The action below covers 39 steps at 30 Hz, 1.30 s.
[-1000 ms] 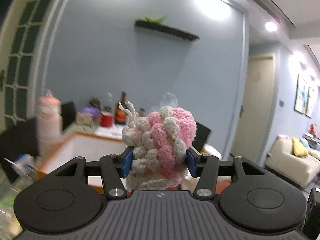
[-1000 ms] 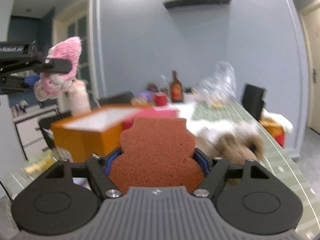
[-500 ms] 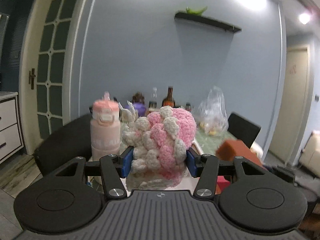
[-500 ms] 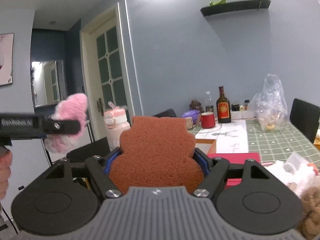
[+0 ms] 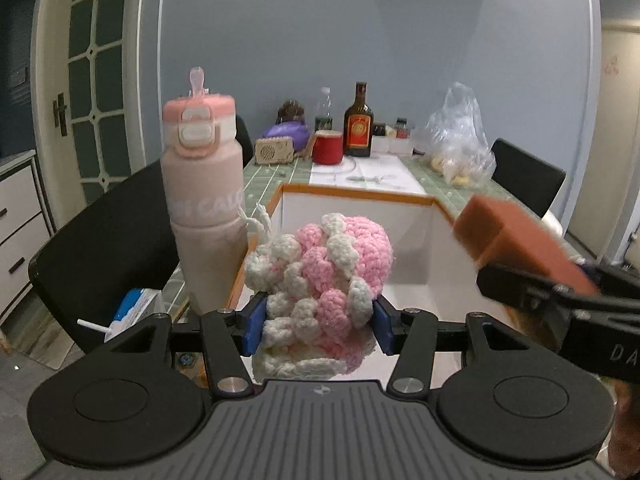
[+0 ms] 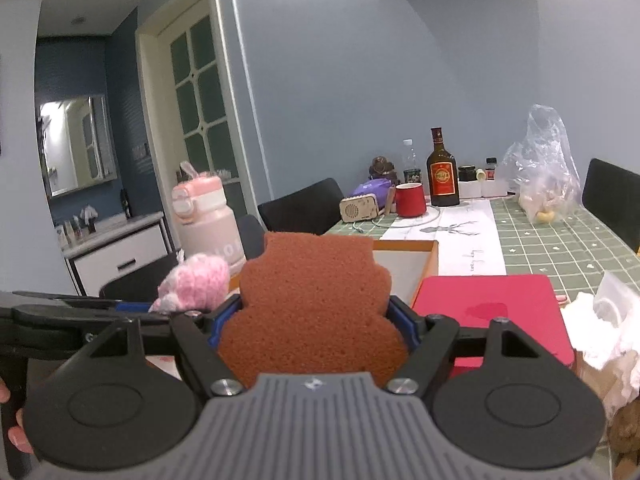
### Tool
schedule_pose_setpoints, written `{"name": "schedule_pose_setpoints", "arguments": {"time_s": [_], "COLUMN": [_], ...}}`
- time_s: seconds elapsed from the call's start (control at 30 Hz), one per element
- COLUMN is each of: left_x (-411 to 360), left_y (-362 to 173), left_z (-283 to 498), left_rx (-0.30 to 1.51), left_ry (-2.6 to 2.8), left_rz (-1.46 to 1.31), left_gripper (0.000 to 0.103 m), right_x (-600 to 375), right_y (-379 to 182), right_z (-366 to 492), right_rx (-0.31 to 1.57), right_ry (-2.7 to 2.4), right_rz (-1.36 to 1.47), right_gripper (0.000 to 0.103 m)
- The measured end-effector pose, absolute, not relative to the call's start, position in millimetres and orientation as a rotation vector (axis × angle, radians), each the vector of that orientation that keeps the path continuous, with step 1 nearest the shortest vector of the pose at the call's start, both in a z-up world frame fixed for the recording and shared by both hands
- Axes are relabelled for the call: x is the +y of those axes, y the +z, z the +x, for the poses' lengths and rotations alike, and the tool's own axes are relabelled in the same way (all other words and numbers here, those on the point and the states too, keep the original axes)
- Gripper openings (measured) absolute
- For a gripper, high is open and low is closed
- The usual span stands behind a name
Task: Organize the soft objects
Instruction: 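Open the right gripper to drop the sponge while the left drops the ball into the box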
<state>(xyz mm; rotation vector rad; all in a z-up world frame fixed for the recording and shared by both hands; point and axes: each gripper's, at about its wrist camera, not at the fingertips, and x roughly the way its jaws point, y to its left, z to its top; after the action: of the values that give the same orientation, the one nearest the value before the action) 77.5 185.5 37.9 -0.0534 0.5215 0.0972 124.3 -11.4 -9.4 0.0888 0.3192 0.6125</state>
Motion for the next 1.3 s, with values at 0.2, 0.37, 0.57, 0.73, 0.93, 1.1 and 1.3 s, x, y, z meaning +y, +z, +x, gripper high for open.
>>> {"name": "schedule_pose_setpoints", "arguments": {"time_s": [0.2,0.37,0.57,0.73,0.93,1.1,1.3], "left_x": [188.2,194.0,204.6,215.8,237.1,247.9,252.0], "left_y": [27.7,31.9,53.0,60.0,55.7,54.0,51.7], "left_z": [66.0,48.5,14.8,9.0,6.3,-3.0,-7.8], "left_rx": [0.501,0.434,0.285,0.244,0.238,0.251,0.267], "left_ry": [0.12,0.15,0.196,0.262,0.366,0.356,0.347], "left_rz": [0.006,-0.035,-0.033,-0.037,-0.1,-0.109,-0.115], "left_gripper": [0.073,0.087,0.097,0.098,0.098,0.098,0.098], "right_x": [1.5,13.3,29.1,46.9,65.7,71.3,75.6], "right_y": [-14.3,-20.6,-24.3,-29.2,-33.3,-35.2,-31.8], "right_z": [139.8,152.9,161.1,158.3,148.4,144.6,136.5], "right_rx": [0.364,0.414,0.454,0.456,0.415,0.395,0.376], "right_ry": [0.598,0.575,0.563,0.53,0.464,0.454,0.464], "right_rz": [0.105,0.131,0.112,0.052,-0.046,-0.056,-0.06], "right_gripper": [0.074,0.074,0.074,0.074,0.075,0.084,0.095]}}
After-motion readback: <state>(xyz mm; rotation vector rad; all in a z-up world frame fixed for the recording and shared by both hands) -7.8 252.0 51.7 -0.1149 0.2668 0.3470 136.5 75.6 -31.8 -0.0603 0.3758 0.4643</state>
